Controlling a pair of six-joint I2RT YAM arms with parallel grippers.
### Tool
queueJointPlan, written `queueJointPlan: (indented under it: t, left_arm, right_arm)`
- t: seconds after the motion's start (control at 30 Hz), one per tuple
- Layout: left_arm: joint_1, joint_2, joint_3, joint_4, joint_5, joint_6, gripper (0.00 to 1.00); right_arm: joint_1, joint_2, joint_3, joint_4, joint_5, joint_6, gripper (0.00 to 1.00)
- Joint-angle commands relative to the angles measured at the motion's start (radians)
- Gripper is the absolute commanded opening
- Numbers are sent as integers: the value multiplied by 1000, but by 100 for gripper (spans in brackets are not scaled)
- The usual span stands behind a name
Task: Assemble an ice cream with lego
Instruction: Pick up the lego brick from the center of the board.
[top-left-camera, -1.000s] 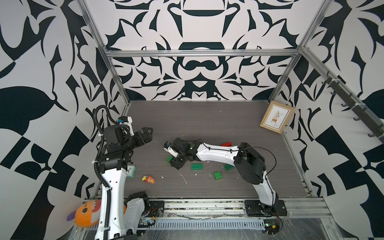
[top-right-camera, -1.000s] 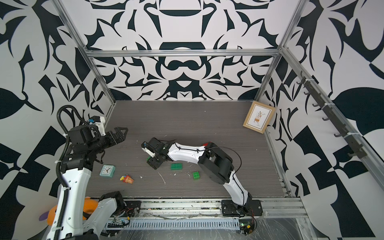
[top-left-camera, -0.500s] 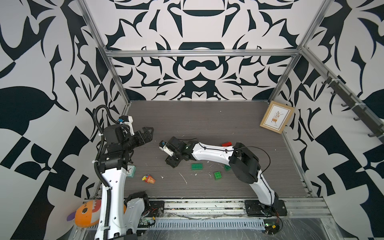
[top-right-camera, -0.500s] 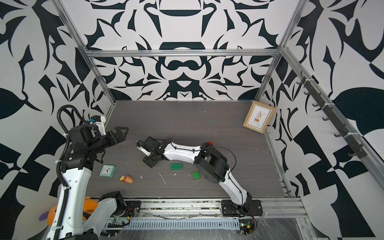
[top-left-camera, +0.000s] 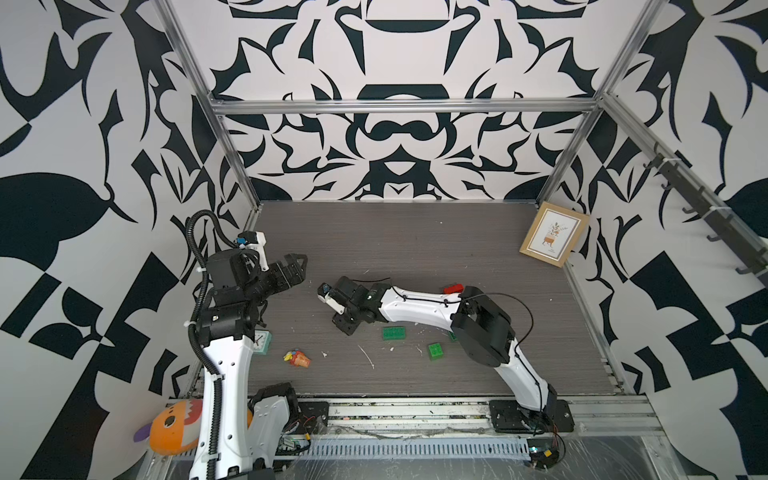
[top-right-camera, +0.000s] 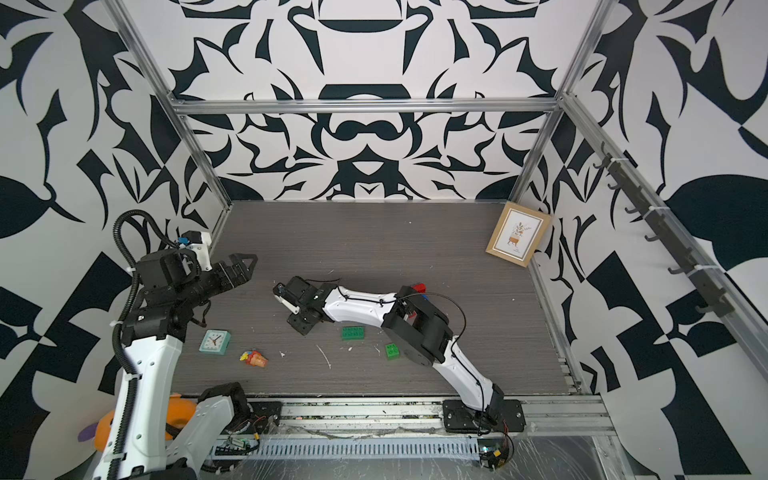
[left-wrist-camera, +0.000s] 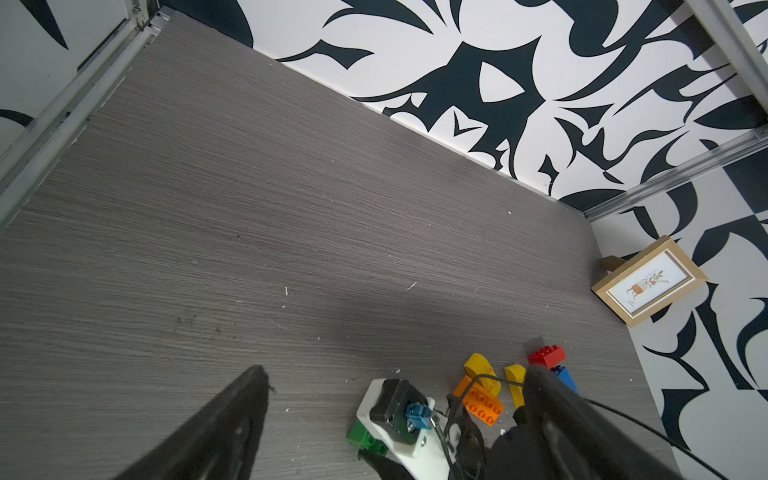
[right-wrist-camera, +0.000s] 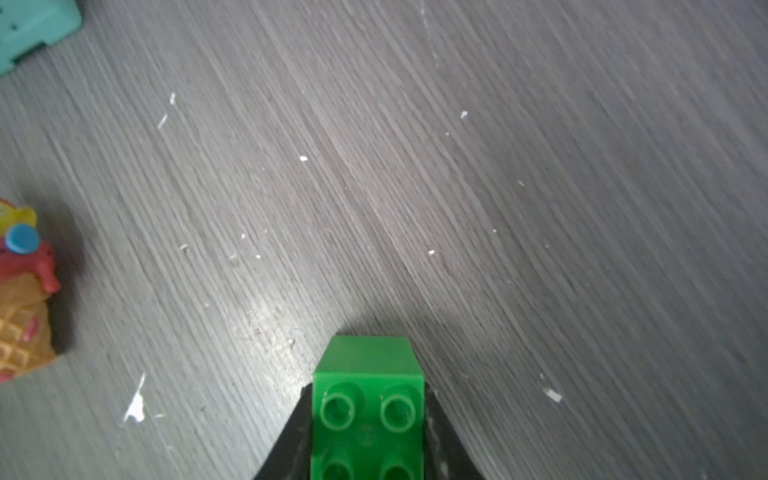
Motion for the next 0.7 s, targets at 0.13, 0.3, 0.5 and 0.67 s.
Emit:
queueJointPlan:
  t: [0.13, 0.3, 0.5, 0.67]
  left_arm:
    - [-1, -37, -48, 65, 182, -150, 99]
    - [-208, -69, -218, 311, 132, -275, 99]
    - [-569, 61, -370, 596, -111, -272, 99]
    - [-622, 233, -413, 762, -85, -238, 99]
  right_arm:
    - [-2, -267, -180, 91, 98, 54, 20]
    - [-17, -516, -384, 6, 228, 129, 19]
    - [-17, -822, -574, -301, 445, 395, 18]
    - [-10, -988, -690, -449, 499, 624, 17]
